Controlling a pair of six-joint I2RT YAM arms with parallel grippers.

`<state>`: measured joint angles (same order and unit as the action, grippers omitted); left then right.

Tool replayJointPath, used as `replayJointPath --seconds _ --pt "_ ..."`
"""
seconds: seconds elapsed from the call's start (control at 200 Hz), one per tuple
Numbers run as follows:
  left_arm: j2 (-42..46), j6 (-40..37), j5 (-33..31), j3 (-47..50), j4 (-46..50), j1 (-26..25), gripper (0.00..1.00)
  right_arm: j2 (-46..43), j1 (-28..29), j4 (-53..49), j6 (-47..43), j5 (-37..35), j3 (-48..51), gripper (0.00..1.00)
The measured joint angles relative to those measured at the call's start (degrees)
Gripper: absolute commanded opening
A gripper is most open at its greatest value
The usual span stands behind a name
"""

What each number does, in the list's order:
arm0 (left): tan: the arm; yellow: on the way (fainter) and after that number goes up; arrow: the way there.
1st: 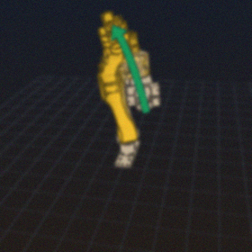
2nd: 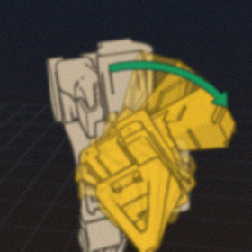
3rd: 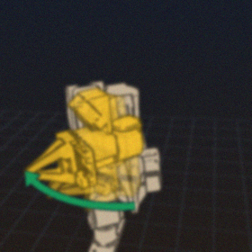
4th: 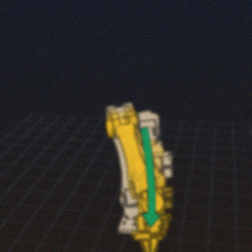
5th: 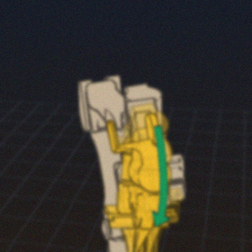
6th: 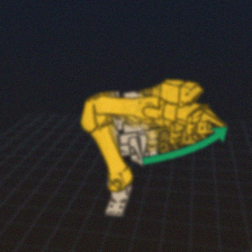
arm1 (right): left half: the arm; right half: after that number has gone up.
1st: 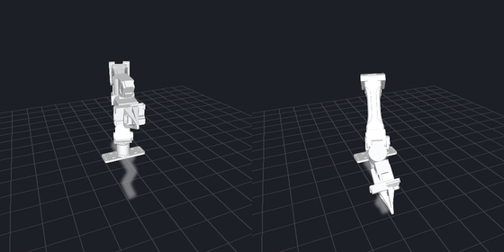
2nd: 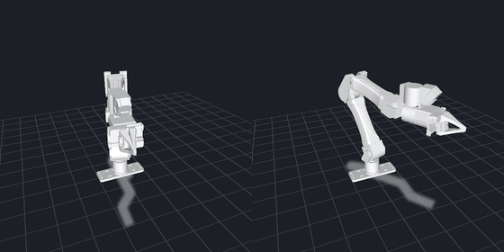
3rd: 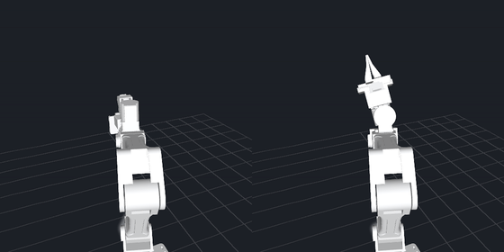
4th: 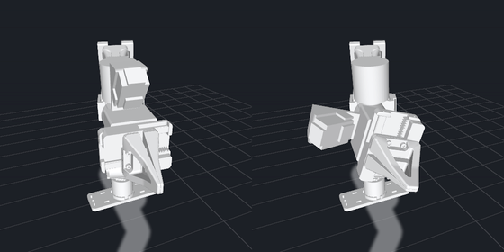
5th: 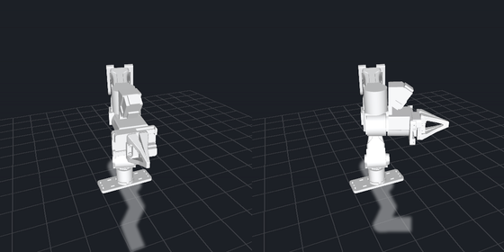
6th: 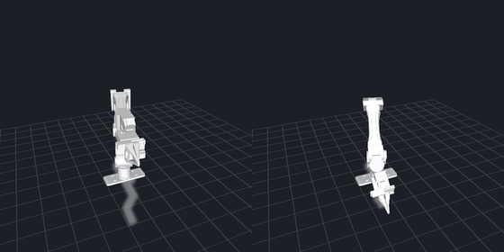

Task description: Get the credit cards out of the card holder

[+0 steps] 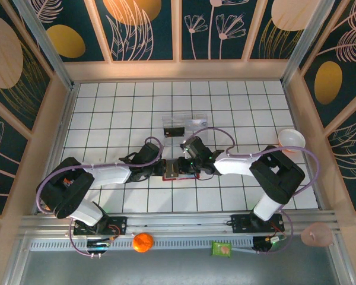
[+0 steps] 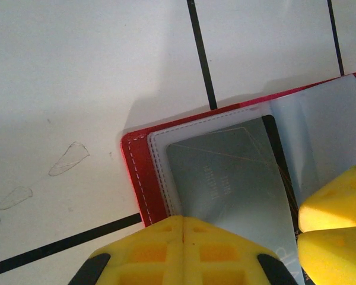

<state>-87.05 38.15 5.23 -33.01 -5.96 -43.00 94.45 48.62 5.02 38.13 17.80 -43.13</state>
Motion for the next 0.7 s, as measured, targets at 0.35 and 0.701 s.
replayJointPath --seconds 0.35,0.701 --pt "0.9 -0.02 0.09 0.46 0.0 0.15 0.04 2.19 0.09 0.24 0.39 -0.15 -0.66 0.24" --pt "0.9 -0.63 0.22 0.46 0.04 0.15 0.0 2.23 4.42 -7.17 0.15 -13.44 -4.42 0.23"
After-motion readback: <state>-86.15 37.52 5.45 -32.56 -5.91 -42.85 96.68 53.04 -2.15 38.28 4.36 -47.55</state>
